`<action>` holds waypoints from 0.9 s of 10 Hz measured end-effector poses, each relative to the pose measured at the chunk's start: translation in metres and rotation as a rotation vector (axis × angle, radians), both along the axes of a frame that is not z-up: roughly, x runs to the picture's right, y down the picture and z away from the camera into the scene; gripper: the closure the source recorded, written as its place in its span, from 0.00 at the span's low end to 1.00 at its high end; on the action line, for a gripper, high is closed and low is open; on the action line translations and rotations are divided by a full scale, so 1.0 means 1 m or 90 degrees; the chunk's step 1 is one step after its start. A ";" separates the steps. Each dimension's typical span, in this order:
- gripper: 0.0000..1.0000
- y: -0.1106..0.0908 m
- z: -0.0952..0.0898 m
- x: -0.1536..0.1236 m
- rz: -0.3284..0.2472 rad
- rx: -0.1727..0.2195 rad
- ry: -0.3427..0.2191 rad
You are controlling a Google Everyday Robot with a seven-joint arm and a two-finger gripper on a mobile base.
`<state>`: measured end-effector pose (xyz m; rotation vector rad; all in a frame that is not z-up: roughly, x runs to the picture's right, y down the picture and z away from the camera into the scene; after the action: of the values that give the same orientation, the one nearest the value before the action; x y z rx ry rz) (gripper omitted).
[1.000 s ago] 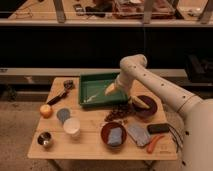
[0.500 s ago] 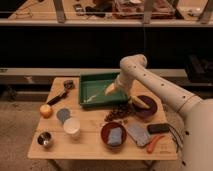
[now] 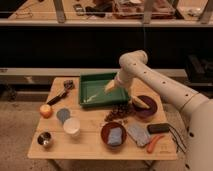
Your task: Place eraser in plastic cup
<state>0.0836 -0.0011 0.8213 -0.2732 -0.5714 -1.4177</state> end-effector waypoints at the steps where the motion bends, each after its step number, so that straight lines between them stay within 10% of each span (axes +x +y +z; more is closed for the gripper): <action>1: 0.20 -0.017 -0.022 0.008 0.012 0.010 0.021; 5: 0.20 -0.056 -0.098 0.076 0.112 0.002 0.100; 9: 0.20 -0.016 -0.139 0.133 0.211 0.000 0.178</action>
<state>0.2167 -0.0168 0.6821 -0.3521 -0.3667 -1.0372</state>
